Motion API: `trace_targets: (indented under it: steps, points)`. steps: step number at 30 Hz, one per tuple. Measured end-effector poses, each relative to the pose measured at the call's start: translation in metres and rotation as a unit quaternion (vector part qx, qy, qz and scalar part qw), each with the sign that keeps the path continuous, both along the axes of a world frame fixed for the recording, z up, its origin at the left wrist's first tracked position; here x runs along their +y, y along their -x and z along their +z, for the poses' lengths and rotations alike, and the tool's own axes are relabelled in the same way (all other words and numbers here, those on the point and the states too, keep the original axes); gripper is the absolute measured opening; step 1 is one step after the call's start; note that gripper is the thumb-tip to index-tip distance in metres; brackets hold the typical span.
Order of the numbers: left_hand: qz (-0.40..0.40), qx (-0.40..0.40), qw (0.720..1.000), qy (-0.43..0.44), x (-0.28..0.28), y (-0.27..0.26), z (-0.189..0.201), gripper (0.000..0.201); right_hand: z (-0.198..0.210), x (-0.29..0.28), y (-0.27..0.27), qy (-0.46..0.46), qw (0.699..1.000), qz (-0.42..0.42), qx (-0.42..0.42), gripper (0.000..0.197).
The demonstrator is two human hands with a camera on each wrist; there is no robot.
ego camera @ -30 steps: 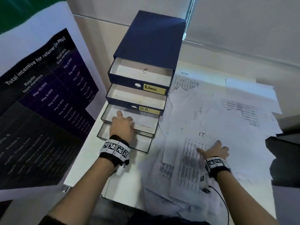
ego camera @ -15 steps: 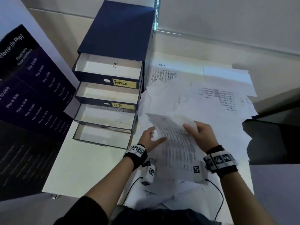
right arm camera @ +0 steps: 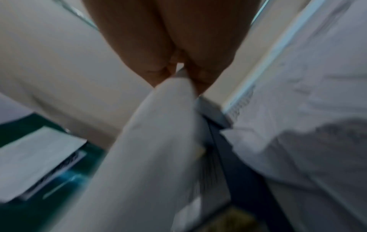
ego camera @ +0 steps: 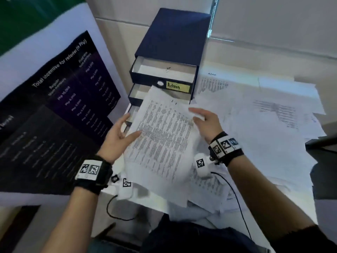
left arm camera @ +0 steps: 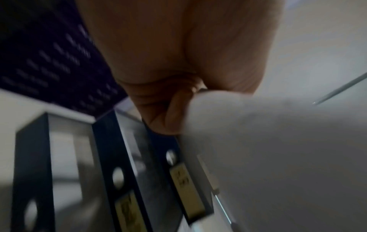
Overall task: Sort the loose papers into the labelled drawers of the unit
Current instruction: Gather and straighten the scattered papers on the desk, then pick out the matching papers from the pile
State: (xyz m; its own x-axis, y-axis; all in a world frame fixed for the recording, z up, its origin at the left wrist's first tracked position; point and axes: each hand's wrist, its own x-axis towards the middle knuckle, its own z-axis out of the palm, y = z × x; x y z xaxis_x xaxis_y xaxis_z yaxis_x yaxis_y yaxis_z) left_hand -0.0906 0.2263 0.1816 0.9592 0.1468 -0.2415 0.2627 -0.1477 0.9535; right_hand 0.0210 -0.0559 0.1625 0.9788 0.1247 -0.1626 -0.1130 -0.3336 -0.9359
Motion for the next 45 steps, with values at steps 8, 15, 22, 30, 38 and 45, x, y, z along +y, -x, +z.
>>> trace_targets:
  steps: [8, 15, 22, 30, 38, 45]
  points:
    - [0.021, 0.082, 0.996, 0.021, 0.087, 0.065, 0.036, 0.038, -0.088, 0.104, 0.066, -0.030, 0.964, 0.099, 0.243, 0.034]
    - [-0.008, 0.131, 0.984, -0.118, 0.074, 0.050, -0.026, 0.021, -0.097, 0.083, 0.056, -0.065, 0.955, 0.027, 0.288, 0.032]
    - [0.047, 0.151, 0.974, -0.161, 0.060, 0.021, -0.098, 0.019, -0.093, 0.065, 0.078, -0.088, 0.905, 0.140, 0.393, 0.022]
    - [0.115, 0.206, 0.967, -0.099, 0.056, -0.009, -0.129, 0.020, -0.104, 0.076, 0.053, -0.065, 0.953, -0.013, 0.296, 0.020]
    - [0.028, 0.160, 0.981, -0.107, 0.011, -0.049, -0.149, 0.028, -0.090, 0.042, 0.043, -0.214, 0.896, 0.045, 0.385, 0.015]
    - [-0.310, 0.187, 0.856, -0.370, -0.070, -0.087, -0.076, 0.023, -0.111, -0.151, -0.006, 0.435, 0.889, 0.016, 0.140, 0.070]
